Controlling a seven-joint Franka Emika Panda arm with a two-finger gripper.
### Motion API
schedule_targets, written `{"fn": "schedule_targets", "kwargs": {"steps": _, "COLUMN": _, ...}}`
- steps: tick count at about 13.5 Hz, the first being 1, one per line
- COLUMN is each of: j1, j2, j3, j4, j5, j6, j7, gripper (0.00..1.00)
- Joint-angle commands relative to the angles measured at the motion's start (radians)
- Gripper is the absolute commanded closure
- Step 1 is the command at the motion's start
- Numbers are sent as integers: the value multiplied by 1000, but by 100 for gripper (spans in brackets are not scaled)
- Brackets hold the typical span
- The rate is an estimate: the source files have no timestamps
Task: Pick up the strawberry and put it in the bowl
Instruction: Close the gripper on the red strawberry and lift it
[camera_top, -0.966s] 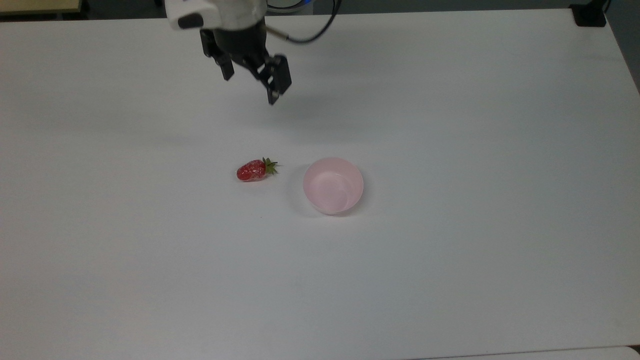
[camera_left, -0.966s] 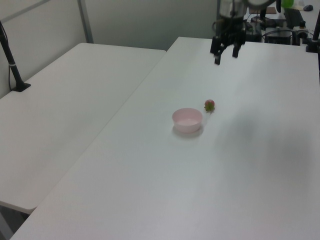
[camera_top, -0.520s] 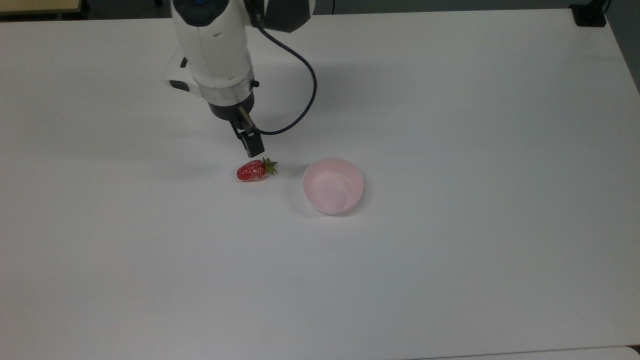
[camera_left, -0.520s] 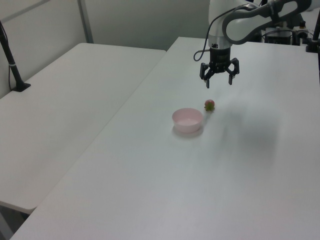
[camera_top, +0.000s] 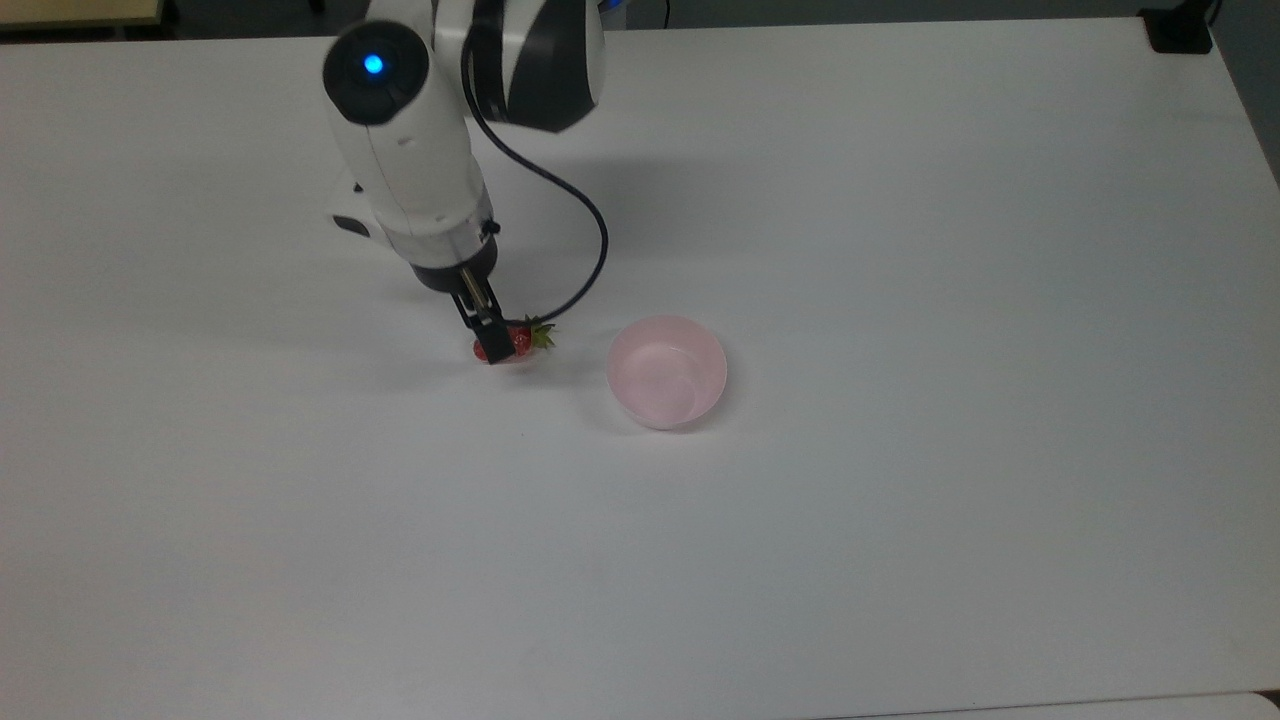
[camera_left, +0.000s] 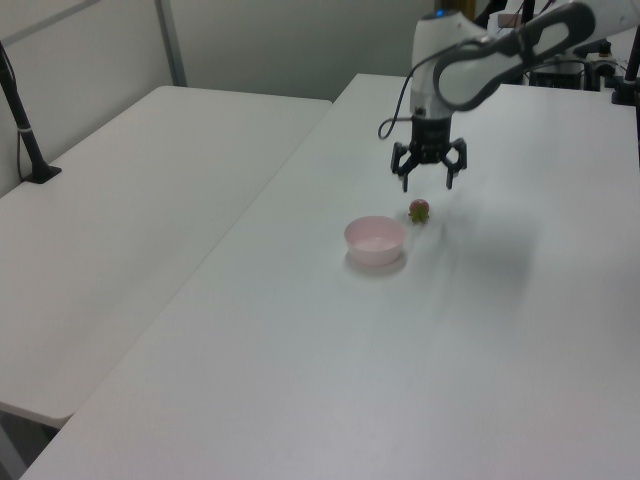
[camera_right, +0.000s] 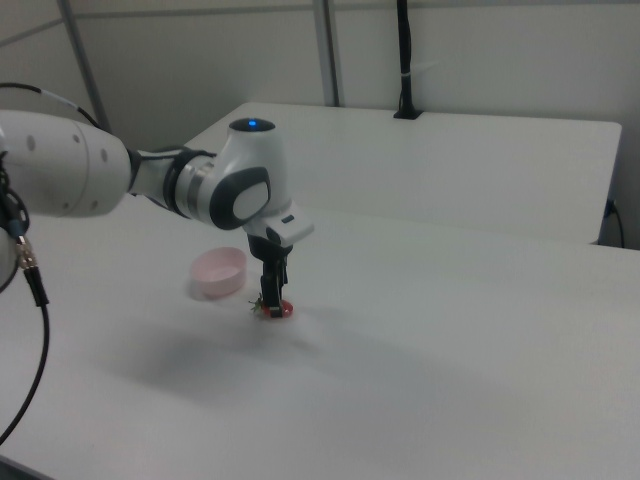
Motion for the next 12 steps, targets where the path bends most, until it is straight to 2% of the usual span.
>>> {"fn": "schedule_targets", "kwargs": {"steps": 1, "j1": 16, "j2": 34, "j3": 15, "j4": 6, "j5": 6, "j6": 58, "j7": 32, "gripper": 3}}
{"fn": "schedule_targets", "kwargs": {"steps": 3, "j1": 18, "j2": 37, "j3": 19, "j4": 1, "j5": 1, "j6": 60, "j7": 30, "gripper": 21}}
{"fn": "schedule_targets", "kwargs": {"steps": 4, "j1": 18, "j2": 37, "j3": 21, "j4": 1, "j5": 1, "j6": 60, "j7": 30, "gripper": 40}}
{"fn": "schedule_targets", "kwargs": {"steps": 6, "j1": 18, "j2": 37, "j3": 27, "j4": 0, "j5": 1, "j6": 60, "j7": 27, "gripper": 67}}
{"fn": "schedule_targets", "kwargs": {"steps": 7, "j1": 18, "j2": 37, "j3": 31, "j4": 1, "j5": 0, "j6": 60, "j7": 24, "gripper": 75}}
{"fn": "schedule_targets", "kwargs": {"steps": 9, "j1": 19, "j2": 36, "j3": 36, "j4": 0, "j5": -17, "j6": 61, "j7": 15, "gripper": 83}}
{"fn": "schedule_targets", "kwargs": {"steps": 12, "j1": 18, "j2": 2, "j3": 56, "j4": 10, "j5": -22, "j6": 49, "j7": -3, "gripper": 83}}
